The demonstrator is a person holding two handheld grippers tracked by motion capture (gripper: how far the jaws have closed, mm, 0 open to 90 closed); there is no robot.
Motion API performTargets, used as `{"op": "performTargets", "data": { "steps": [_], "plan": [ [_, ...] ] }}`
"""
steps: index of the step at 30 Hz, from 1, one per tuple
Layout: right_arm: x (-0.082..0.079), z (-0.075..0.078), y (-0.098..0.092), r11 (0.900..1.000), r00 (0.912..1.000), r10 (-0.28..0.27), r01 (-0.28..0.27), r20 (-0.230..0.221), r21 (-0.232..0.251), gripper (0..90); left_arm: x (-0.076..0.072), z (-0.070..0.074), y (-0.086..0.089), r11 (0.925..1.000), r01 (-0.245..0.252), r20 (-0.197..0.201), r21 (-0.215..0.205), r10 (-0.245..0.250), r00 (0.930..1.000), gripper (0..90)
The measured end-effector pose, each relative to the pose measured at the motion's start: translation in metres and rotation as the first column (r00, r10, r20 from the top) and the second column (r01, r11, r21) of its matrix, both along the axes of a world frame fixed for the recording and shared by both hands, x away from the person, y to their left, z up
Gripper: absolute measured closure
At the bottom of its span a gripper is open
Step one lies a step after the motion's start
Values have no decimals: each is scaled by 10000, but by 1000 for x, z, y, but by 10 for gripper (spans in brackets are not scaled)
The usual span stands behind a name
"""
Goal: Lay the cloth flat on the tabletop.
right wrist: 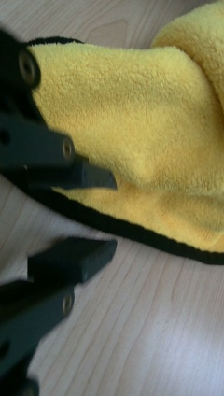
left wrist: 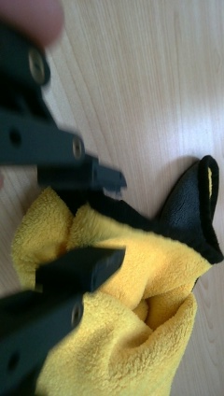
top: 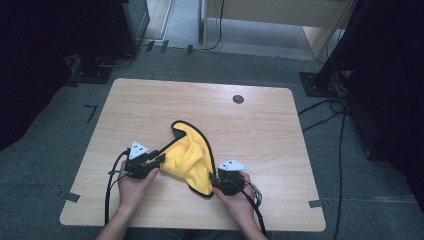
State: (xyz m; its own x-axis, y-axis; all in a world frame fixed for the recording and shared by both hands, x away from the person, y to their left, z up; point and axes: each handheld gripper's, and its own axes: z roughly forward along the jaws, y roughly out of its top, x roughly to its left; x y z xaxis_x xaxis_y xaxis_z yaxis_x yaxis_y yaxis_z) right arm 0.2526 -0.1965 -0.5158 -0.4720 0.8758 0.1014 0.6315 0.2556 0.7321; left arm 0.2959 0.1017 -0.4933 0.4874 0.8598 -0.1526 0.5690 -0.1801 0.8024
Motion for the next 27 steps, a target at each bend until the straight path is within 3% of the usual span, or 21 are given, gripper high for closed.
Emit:
{"op": "performTargets", "data": {
  "steps": [2,5,6,7,8,13,15,17,18,19,20,21,22,23,24,25,26,27],
  "plan": [
    [-1,1,-1,9995,9996,263,-262,65,-174,869,-3,4,0,9995,306,143,66,-307,9994,826],
    [-4,6,-13,9989,9997,163,-154,204,-440,900,-7,13,3,9976,675,466,181,-683,9966,845],
    [-5,9,-22,9991,9996,130,-121,238,-402,900,-8,15,5,9975,695,506,159,-702,9962,846],
    [-9,16,-42,9998,9997,-137,141,196,-162,900,-9,18,8,9975,697,534,74,-700,9961,847],
    [-9,16,-42,9998,9997,-137,141,196,-162,900,-9,20,11,9981,621,559,24,-622,9965,848],
    [-25,31,-86,9966,9961,-773,784,424,-263,900,-10,33,28,9993,208,725,-321,-185,9972,849],
    [-33,35,-104,9936,9928,-1122,1126,411,-68,900,-10,38,34,9993,19,848,-370,12,9964,849],
    [-38,37,-122,9865,9859,-1623,1631,399,-172,900,-9,40,39,9977,-277,915,-620,334,9952,844],
    [-38,37,-128,9824,9822,-1834,1846,413,-280,900,-8,40,40,9973,-332,899,-658,390,9952,833],
    [-38,34,-137,9719,9752,-2160,2195,484,-846,862,-5,36,41,9956,-15,853,-935,95,9963,804],
    [-38,34,-137,9719,9752,-2160,2195,484,-846,862,-5,36,41,9956,-15,853,-935,95,9963,766],
    [-35,33,-146,9615,9638,-2653,2665,274,-667,718,-2,31,41,9945,102,707,-1042,-29,9975,706],
    [-35,33,-146,9615,9638,-2653,2665,274,-667,718,-2,31,41,9945,102,707,-1042,-29,9975,646],
    [-34,34,-148,9565,9578,-2844,2864,424,-548,684,-1,30,41,9936,154,476,-1120,-101,9988,646],
    [-33,36,-150,9561,9557,-2897,2915,517,-315,684,1,27,42,9920,203,257,-1243,-172,9995,596],
    [-28,43,-147,9653,9624,-2611,2605,755,178,658,5,22,44,9911,266,-132,-1307,-285,9995,552],
    [-28,43,-147,9653,9624,-2611,2605,755,178,658,5,22,44,9911,266,-132,-1307,-285,9995,543],
    [-24,47,-141,9727,9692,-2322,2313,818,207,648,7,19,44,9922,202,-313,-1229,-243,9992,543]
  ]
}}
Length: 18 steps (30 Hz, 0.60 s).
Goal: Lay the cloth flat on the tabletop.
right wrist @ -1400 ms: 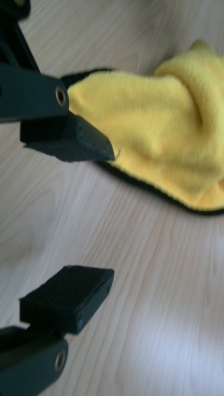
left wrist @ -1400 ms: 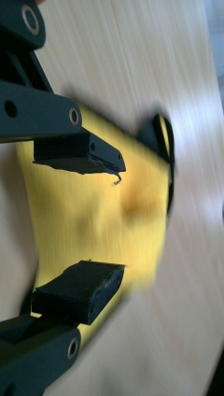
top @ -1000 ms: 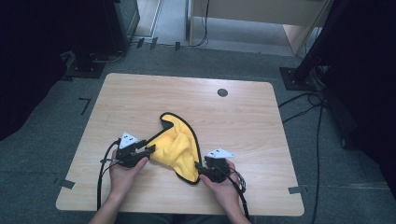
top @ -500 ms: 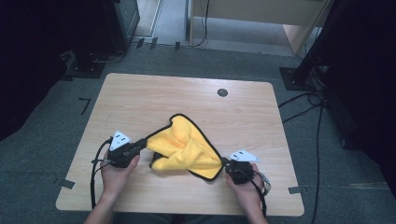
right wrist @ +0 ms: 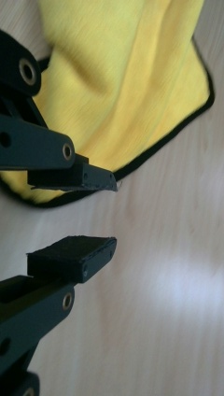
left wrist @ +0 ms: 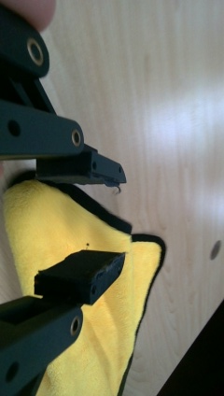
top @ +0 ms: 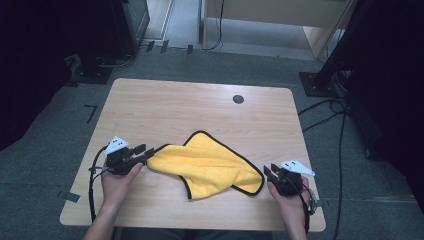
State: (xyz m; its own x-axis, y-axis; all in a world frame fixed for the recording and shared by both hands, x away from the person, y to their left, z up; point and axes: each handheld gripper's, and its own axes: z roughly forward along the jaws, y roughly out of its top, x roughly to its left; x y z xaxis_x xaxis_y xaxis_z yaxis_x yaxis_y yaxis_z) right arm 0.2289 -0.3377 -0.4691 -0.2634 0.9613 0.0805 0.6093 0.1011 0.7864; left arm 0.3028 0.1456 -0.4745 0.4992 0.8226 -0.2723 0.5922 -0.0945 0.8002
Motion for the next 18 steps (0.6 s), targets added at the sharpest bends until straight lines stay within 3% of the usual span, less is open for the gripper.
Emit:
{"op": "performTargets", "data": {
  "steps": [1,2,3,4,5,6,7,8,9,13,15,18],
  "plan": [
    [7,4,9,9993,9992,369,-369,132,-39,643,2,-4,0,10000,-30,-209,86,32,9998,533],
    [23,10,30,9927,9913,1202,-1195,529,-164,628,4,-10,1,9999,9,-516,148,-1,9987,514],
    [23,10,30,9927,9913,1202,-1195,529,-164,628,4,-10,1,9999,9,-516,148,-1,9987,508],
    [34,11,41,9874,9855,1580,-1570,624,-200,626,5,-14,1,9997,97,-593,202,-85,9982,508],
    [57,11,63,9797,9767,2002,-2003,773,-61,621,5,-17,1,9996,214,-746,206,-199,9970,497],
    [57,11,63,9797,9767,2002,-2003,773,-61,621,4,-20,1,9991,338,-838,258,-315,9960,497],
    [69,9,72,9757,9727,2180,-2190,791,31,620,3,-22,2,9988,416,-900,272,-390,9952,488],
    [92,5,91,9703,9685,2410,-2419,620,77,620,1,-25,3,9982,504,-1021,331,-468,9937,485],
    [92,5,91,9703,9685,2410,-2419,620,77,620,1,-25,3,9982,504,-1021,331,-468,9937,484],
    [131,-8,122,9576,9576,2878,-2876,141,-186,610,0,-29,3,9972,527,-1101,524,-467,9928,478],
    [149,-17,136,9547,9547,2973,-2974,-120,-87,603,0,-30,1,9966,383,-1134,731,-299,9931,472],
    [170,-27,148,9574,9574,2832,-2857,-555,-426,587,1,-33,-4,9923,227,-1263,1216,-73,9920,488]
  ]
}}
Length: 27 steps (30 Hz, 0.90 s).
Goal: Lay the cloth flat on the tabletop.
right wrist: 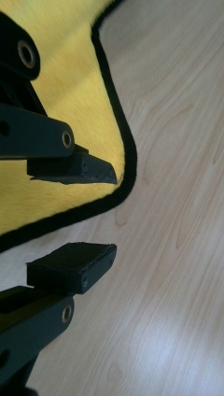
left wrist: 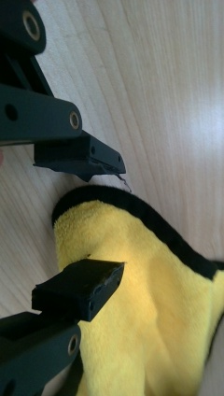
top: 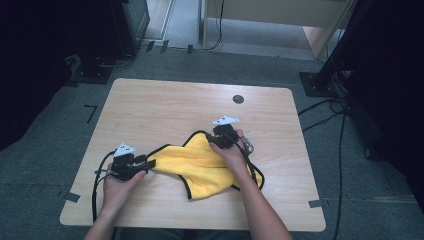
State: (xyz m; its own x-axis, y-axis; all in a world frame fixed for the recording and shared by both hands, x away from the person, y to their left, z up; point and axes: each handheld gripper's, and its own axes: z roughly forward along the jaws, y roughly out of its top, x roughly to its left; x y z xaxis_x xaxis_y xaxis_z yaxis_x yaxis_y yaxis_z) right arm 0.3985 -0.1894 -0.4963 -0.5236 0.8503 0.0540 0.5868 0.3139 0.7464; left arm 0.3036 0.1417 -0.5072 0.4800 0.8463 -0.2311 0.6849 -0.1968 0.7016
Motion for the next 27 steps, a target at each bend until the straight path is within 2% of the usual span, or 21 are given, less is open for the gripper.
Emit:
{"op": "performTargets", "data": {
  "steps": [1,2,3,4,5,7,8,9,10,11,14,15,16,17,18,21,22,23,25,26,27],
  "plan": [
    [6,-4,2,10000,9999,-29,29,-155,2,588,0,0,-2,9999,19,41,141,-19,10000,508],
    [13,-9,5,10000,9990,-65,65,-453,10,597,0,0,-3,9998,49,49,210,-50,10000,578],
    [13,-9,5,10000,9990,-65,65,-453,10,597,1,0,-5,9995,19,94,319,-22,10000,578],
    [17,-15,8,9994,9989,137,-151,-453,-320,626,0,0,-6,9991,-22,132,432,16,9999,674],
    [17,-15,8,9994,9989,137,-151,-453,-320,626,1,1,-7,9988,0,174,481,-8,9998,674],
    [17,-16,8,9990,9984,367,-376,-433,-220,733,0,1,-7,9984,150,253,541,-164,9995,784],
    [15,-14,9,9979,9987,343,-364,-387,-537,877,0,2,-8,9986,171,302,508,-186,9994,823],
    [15,-14,9,9979,9987,343,-364,-387,-537,877,-1,3,-7,9984,251,405,508,-272,9988,823],
    [12,-11,10,9953,9993,242,-267,-274,-930,885,-2,5,-6,9986,259,490,461,-281,9984,832],
    [10,-8,10,9948,9996,237,-248,-129,-985,888,-3,8,-4,9990,249,627,360,-272,9977,836],
    [-3,13,-3,9995,9961,-102,127,873,-275,890,-8,23,2,9997,204,1216,158,-222,9923,840],
    [-9,22,-9,9995,9925,-312,318,1183,-30,890,-9,29,3,9999,140,1437,72,-149,9895,841],
    [-22,42,-22,9978,9803,-604,541,1880,385,890,-11,35,4,9999,163,1661,-3,-160,9860,841],
    [-22,42,-22,9978,9803,-604,541,1880,385,890,-11,40,5,9997,252,1804,-12,-246,9833,841],
    [-27,50,-27,9972,9760,-646,553,2079,504,890,-12,48,3,9992,387,2033,-16,-376,9784,841],
    [-47,81,-51,9920,9546,-807,489,2867,1162,890,-9,71,-2,9968,782,2638,-143,-717,9619,841],
    [-50,97,-64,9896,9428,-1014,629,3175,1294,890,-4,80,-6,9968,784,2861,-185,-699,9557,841],
    [-50,97,-64,9896,9428,-1014,629,3175,1294,890,5,89,-11,9973,723,3042,-114,-654,9504,841],
    [-39,108,-72,9865,9309,-1473,1137,3341,1182,889,30,102,-28,9989,369,3294,290,-444,9431,835],
    [-32,111,-75,9826,9262,-1753,1436,3338,1177,881,53,107,-43,9972,-232,3402,718,-26,9404,805],
    [-18,113,-79,9715,9185,-2325,2040,3197,1206,841,67,108,-51,9905,-821,3418,1103,397,9389,710]
  ]
}}
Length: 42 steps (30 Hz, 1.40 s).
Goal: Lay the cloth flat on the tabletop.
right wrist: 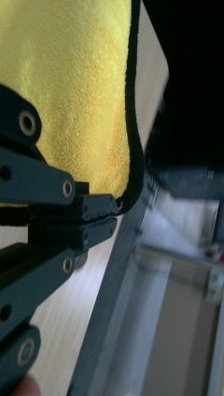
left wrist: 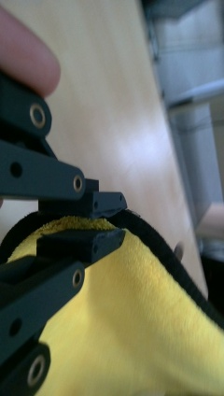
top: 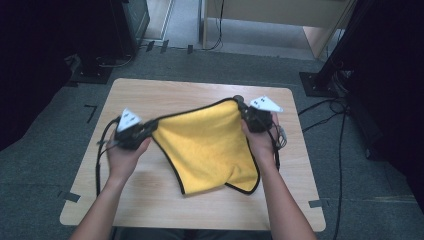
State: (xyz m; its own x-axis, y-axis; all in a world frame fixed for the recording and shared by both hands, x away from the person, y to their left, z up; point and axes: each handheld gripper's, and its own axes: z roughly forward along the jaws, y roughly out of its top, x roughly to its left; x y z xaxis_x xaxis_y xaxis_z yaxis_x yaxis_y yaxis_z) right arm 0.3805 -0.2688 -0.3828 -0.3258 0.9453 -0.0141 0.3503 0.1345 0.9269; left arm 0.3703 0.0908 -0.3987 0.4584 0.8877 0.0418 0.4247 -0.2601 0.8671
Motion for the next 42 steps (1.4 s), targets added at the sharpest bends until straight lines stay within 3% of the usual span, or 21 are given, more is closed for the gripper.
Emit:
{"op": "performTargets", "data": {
  "steps": [1,2,3,5,6,8,10,12,16,21,23,25,27,30,31,33,34,36,39,40,42],
  "plan": [
    [8,0,-3,9991,9990,-425,425,-141,-6,772,16,0,-8,9968,-683,-150,419,690,9975,574],
    [17,-1,-8,9949,9944,-1012,1009,-301,-91,717,27,0,-10,9937,-1041,-465,417,1060,9933,522],
    [22,-2,-13,9904,9895,-1381,1378,-426,-105,680,32,0,-9,9921,-1238,-745,-222,1218,9898,495],
    [23,-8,-23,9903,9882,-1367,1380,-693,139,627,28,-5,-5,9914,-954,-959,-894,868,9916,469],
    [19,-13,-28,9927,9907,-1110,1142,-785,377,607,23,-11,-5,9937,-713,-972,-869,627,9933,465],
    [9,-25,-36,9957,9889,-897,916,-1183,108,595,11,-28,-4,9984,-279,-1154,-500,219,9931,465],
    [-6,-40,-44,9965,9821,-796,826,-1707,104,584,-1,-44,0,9983,162,-1583,-553,-247,9871,464],
    [-24,-53,-50,9963,9731,-607,726,-2222,459,576,-17,-59,4,9967,495,-1940,-648,-612,9791,464],
    [-74,-76,-55,9960,9598,-74,321,-2806,837,549,-57,-79,3,9800,1606,-2379,-1173,-1847,9536,456],
    [-122,-100,-53,9977,9437,288,-69,-3294,674,504,-98,-95,-15,9453,2953,-2762,-1384,-3232,9051,384],
    [-134,-108,-52,9983,9362,273,-76,-3504,574,500,-110,-100,-25,9370,3307,-2744,-1126,-3492,8960,336],
    [-143,-117,-50,9983,9250,509,-364,-3766,453,506,-115,-102,-34,9341,3455,-2785,-900,-3567,8917,313],
    [-149,-124,-47,9976,9158,681,-581,-3959,371,518,-117,-103,-44,9421,3326,-2672,-428,-3316,9048,321],
    [-152,-130,-43,9962,9142,868,-798,-3960,340,539,-116,-107,-57,9608,2678,-2410,720,-2438,9394,472],
    [-153,-131,-41,9956,9154,940,-891,-3915,307,548,-114,-108,-58,9618,2634,-2438,746,-2385,9400,539],
    [-155,-131,-38,9951,9146,983,-941,-3923,301,593,-107,-110,-57,9645,2592,-2685,502,-2370,9337,656],
    [-156,-132,-37,9949,9157,1009,-926,-3891,401,604,-104,-110,-57,9651,2549,-2702,597,-2302,9349,687],
    [-161,-133,-31,9959,9202,908,-850,-3808,321,643,-96,-109,-54,9703,2313,-2692,709,-2047,9411,714],
    [-172,-133,-14,9929,9199,1150,-1180,-3749,150,662,-81,-108,-46,9800,1794,-2748,860,-1497,9498,727],
    [-177,-134,-6,9899,9216,1327,-1415,-3647,26,670,-75,-107,-43,9831,1586,-2730,910,-1286,9534,733],
    [-188,-134,18,9799,9154,1834,-1995,-3584,-81,673,-62,-107,-35,9879,1181,-2711,1007,-870,9586,742]
  ]
}}
